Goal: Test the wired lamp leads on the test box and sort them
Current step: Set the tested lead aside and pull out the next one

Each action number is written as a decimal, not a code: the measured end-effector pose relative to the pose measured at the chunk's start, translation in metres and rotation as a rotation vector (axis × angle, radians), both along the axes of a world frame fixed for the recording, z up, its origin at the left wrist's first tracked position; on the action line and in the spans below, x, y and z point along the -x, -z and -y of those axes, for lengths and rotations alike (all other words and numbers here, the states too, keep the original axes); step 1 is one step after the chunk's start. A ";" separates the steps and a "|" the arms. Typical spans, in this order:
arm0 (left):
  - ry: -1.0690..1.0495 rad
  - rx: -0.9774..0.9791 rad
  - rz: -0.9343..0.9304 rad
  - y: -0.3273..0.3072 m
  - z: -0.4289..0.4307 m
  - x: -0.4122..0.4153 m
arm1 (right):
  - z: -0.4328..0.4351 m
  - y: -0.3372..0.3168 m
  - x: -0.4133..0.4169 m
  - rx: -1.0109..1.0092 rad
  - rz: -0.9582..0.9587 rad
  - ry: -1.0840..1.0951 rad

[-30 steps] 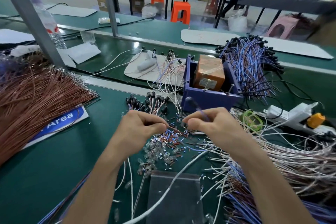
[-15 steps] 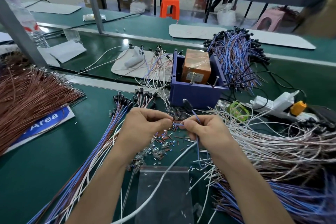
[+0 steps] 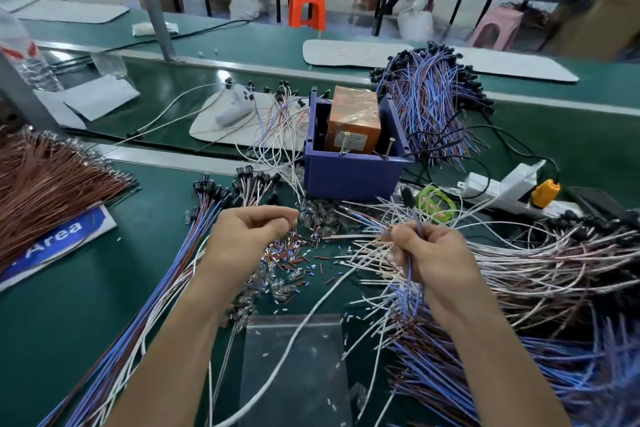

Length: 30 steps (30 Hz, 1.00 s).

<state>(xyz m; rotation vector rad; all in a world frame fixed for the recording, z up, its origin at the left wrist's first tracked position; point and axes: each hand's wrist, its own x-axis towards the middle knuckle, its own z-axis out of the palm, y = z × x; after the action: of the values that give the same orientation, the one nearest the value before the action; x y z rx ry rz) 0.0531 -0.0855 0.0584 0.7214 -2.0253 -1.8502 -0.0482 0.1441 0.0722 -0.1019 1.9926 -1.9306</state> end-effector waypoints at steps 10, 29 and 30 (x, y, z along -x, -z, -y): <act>-0.026 -0.202 -0.101 -0.012 -0.060 0.028 | 0.011 0.006 -0.014 0.013 -0.025 -0.061; 0.093 -0.332 -0.169 -0.006 -0.095 0.035 | 0.017 0.003 -0.017 0.141 0.097 0.062; 0.090 -0.331 -0.168 -0.006 -0.095 0.036 | 0.017 0.002 -0.016 0.141 0.093 0.064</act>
<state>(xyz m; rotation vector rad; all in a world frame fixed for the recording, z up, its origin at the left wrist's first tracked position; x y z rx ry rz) 0.0166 0.0091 0.0639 0.5386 -1.6931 -2.2475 -0.0325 0.1273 0.0698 0.0158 1.8202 -2.0751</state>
